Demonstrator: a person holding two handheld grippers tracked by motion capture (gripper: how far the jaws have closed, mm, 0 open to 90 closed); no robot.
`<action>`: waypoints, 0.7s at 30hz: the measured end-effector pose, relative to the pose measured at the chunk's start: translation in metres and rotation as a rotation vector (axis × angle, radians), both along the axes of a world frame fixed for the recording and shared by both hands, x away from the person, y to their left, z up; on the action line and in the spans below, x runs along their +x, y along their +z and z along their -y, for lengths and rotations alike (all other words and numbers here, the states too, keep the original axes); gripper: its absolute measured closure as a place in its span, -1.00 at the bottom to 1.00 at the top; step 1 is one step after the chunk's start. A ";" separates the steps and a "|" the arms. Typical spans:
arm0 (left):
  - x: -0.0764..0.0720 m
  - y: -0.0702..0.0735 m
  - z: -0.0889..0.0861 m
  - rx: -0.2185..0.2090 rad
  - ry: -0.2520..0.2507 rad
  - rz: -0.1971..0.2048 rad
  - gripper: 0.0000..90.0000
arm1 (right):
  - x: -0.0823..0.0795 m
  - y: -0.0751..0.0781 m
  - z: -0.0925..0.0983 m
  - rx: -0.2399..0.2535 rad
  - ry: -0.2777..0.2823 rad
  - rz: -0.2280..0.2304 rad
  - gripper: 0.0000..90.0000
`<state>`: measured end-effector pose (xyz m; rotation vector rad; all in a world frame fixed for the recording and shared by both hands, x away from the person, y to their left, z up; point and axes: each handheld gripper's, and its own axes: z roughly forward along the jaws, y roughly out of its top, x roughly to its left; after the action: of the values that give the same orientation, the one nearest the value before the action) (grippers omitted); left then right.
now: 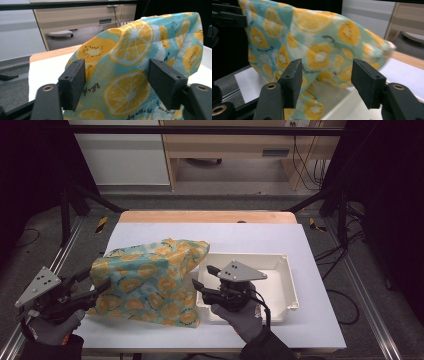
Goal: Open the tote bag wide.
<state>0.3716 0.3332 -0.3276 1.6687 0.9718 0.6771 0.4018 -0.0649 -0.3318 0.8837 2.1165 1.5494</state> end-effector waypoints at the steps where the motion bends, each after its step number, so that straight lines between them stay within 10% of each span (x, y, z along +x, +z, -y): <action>1: 0.000 0.000 0.000 0.003 0.004 0.001 -0.22 | 0.001 0.000 -0.009 0.003 0.018 0.000 -0.05; 21: -0.005 -0.003 -0.008 -0.024 0.006 -0.045 0.69 | 0.010 -0.002 -0.054 -0.026 0.090 -0.005 0.62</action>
<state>0.3662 0.3410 -0.3304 1.6670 1.0134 0.6316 0.4114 -0.0106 -0.3338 0.7945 2.2023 1.5611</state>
